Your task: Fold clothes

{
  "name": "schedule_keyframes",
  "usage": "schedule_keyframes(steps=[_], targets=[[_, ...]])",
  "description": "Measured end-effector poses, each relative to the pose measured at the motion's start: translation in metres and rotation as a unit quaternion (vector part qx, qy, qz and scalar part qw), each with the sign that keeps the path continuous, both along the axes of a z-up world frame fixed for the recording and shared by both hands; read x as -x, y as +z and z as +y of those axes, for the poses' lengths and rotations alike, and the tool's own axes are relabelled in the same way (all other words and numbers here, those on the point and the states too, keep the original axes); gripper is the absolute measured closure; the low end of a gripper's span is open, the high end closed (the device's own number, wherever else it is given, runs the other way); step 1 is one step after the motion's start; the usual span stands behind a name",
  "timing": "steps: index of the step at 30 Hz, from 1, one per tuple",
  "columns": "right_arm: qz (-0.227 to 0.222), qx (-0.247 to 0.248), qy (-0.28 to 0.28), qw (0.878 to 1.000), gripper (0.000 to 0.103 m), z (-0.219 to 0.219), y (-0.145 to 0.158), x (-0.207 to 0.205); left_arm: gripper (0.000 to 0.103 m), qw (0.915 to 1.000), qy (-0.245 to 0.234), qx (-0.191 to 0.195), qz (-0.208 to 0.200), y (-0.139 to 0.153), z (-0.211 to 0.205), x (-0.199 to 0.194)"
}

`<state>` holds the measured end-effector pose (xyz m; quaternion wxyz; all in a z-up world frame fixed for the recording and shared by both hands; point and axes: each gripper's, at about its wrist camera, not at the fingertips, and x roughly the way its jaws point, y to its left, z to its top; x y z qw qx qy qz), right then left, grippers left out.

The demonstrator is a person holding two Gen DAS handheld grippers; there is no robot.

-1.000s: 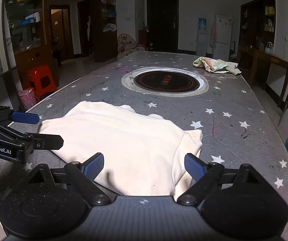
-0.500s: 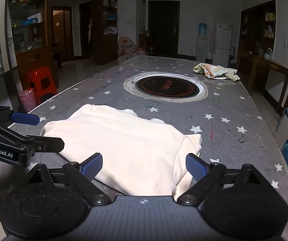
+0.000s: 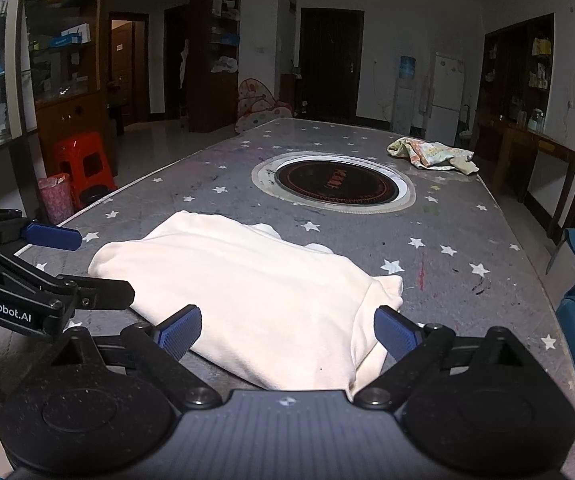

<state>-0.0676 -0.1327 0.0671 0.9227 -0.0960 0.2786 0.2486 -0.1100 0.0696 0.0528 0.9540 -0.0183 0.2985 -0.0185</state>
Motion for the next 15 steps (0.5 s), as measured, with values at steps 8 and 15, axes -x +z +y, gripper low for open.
schedule_keyframes(steps=[8,15], targets=[[-0.006,0.002,0.005,1.000,0.007,0.0039,0.0028,0.0062,0.000,1.0000,0.001,-0.003,-0.001,0.0025,-0.0018,0.0076],[-0.011,0.001,-0.001,1.000,0.006,0.0025,0.0049,0.0108,0.000,1.0000,-0.007,-0.007,-0.001,0.0052,-0.0059,0.0088]])
